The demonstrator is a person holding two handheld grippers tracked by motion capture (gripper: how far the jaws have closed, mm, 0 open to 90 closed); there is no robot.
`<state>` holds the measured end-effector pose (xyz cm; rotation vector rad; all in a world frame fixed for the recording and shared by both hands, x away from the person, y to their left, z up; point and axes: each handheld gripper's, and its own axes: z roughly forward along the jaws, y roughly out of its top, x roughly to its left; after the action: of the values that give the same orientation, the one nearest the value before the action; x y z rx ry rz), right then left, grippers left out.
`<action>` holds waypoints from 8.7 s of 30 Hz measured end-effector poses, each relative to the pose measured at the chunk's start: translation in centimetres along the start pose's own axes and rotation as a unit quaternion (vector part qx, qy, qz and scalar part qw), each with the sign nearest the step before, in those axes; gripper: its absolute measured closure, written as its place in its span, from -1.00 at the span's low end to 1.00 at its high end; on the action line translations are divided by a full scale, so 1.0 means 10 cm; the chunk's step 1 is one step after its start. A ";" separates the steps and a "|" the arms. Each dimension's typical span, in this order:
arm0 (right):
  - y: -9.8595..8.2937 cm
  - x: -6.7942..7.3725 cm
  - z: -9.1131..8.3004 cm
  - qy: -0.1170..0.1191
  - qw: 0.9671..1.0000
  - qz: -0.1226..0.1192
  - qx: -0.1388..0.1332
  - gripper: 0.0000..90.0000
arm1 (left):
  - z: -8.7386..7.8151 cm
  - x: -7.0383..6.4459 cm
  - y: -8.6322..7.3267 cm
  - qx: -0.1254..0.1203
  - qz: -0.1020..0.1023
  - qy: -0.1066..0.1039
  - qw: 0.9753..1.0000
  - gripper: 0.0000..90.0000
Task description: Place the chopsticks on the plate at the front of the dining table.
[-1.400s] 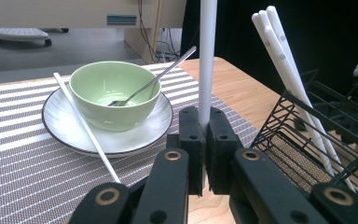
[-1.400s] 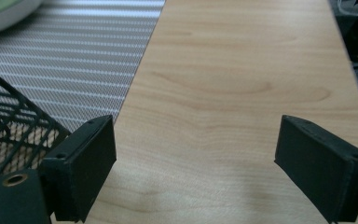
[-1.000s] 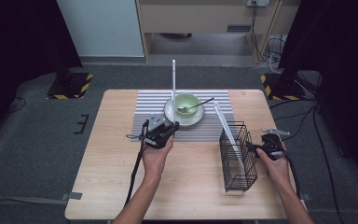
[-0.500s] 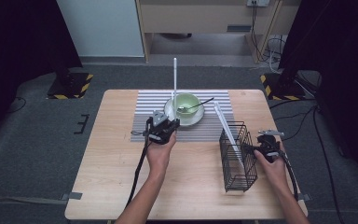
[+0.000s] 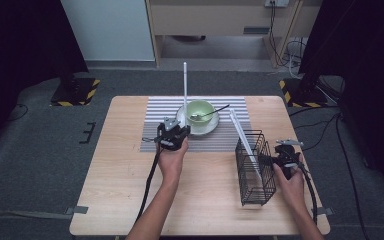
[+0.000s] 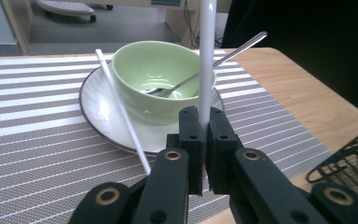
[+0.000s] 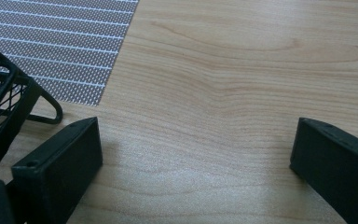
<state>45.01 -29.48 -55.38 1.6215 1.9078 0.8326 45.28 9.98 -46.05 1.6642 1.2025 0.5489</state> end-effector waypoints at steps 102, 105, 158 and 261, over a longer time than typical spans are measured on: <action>0.00 -0.01 0.00 -0.001 1.000 -0.005 -0.001 -0.95 | 0.35 0.47 -0.35 0.083 -0.070 0.061 0.992 0.91; 0.00 -0.01 0.00 -0.001 1.000 -0.005 -0.001 -0.95 | 0.34 0.49 -0.35 0.083 -0.076 0.063 0.992 0.91; 0.00 -0.01 0.00 -0.001 1.000 -0.005 -0.001 -0.95 | 0.27 0.63 -0.48 0.078 -0.089 0.092 0.989 0.91; 0.00 -0.01 0.00 -0.001 1.000 -0.005 -0.001 -0.95 | 0.30 0.46 -0.52 0.099 -0.046 0.048 0.993 0.80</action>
<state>45.01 -29.56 -55.40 1.6099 1.9117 0.8282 47.16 12.94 -52.70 1.7540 1.4344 0.4687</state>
